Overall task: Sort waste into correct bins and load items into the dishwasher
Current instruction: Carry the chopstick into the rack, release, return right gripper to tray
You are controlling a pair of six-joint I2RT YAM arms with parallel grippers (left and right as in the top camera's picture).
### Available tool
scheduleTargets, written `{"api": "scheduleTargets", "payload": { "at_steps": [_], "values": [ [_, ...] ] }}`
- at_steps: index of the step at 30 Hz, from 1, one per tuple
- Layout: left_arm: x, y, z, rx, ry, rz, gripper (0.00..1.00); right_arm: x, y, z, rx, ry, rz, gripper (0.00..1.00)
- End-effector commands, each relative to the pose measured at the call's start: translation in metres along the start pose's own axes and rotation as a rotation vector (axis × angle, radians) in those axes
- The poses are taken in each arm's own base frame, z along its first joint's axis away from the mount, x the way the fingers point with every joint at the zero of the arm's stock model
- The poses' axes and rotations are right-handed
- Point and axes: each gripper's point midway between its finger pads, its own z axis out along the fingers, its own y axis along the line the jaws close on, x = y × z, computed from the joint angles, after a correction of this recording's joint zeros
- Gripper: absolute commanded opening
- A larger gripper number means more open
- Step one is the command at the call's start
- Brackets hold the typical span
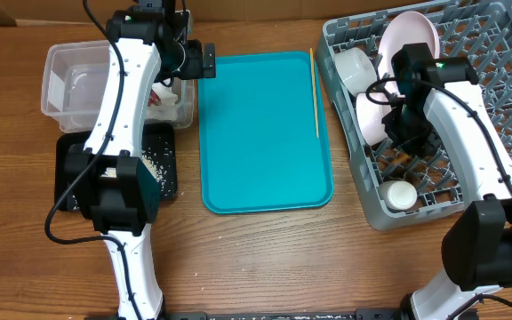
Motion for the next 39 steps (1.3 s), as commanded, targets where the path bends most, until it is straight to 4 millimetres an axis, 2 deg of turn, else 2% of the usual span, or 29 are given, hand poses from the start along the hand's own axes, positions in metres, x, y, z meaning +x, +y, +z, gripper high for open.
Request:
{"api": "scheduleTargets", "payload": {
  "at_steps": [1, 2, 6, 8, 9, 11, 14, 18, 20, 23, 28, 31, 39],
  "values": [
    [-0.007, -0.008, -0.01, 0.015, -0.033, 0.006, 1.0, -0.01, 0.016, -0.023, -0.096, -0.025, -0.094, 0.29],
    [-0.007, -0.008, -0.01, 0.015, -0.033, 0.006, 1.0, -0.012, 0.022, -0.031, -0.131, -0.03, -0.129, 0.4],
    [-0.007, -0.008, -0.01, 0.015, -0.033, 0.006, 1.0, -0.015, 0.059, -0.081, -0.344, -0.071, -0.362, 0.59],
    [-0.007, -0.008, -0.01, 0.015, -0.033, 0.006, 1.0, -0.009, 0.084, -0.113, -0.479, -0.126, -0.522, 0.81],
    [-0.007, -0.008, -0.01, 0.015, -0.033, 0.006, 1.0, -0.006, 0.095, -0.125, -0.527, -0.157, -0.576, 0.86],
    [-0.007, -0.008, -0.01, 0.015, -0.033, 0.006, 1.0, 0.002, 0.119, -0.143, -0.598, -0.237, -0.67, 0.88],
    [-0.007, -0.008, -0.01, 0.015, -0.033, 0.006, 1.0, 0.013, 0.145, -0.147, -0.614, -0.325, -0.775, 0.88],
    [-0.007, -0.008, -0.01, 0.015, -0.033, 0.006, 1.0, 0.034, 0.184, -0.124, -0.577, -0.377, -0.933, 0.86],
    [-0.007, -0.008, -0.01, 0.015, -0.033, 0.006, 1.0, 0.043, 0.201, -0.103, -0.534, -0.386, -0.994, 0.84],
    [-0.007, -0.008, -0.01, 0.015, -0.033, 0.006, 1.0, 0.043, 0.216, -0.068, -0.429, -0.403, -1.012, 0.81],
    [-0.007, -0.008, -0.01, 0.015, -0.033, 0.006, 1.0, 0.046, 0.229, -0.011, -0.328, -0.357, -1.056, 0.77],
    [-0.007, -0.008, -0.01, 0.015, -0.033, 0.006, 1.0, 0.05, 0.234, 0.015, -0.295, -0.328, -1.089, 0.76],
    [-0.007, -0.008, -0.01, 0.015, -0.033, 0.006, 1.0, 0.057, 0.239, 0.054, -0.254, -0.285, -1.112, 0.76]
  ]
}}
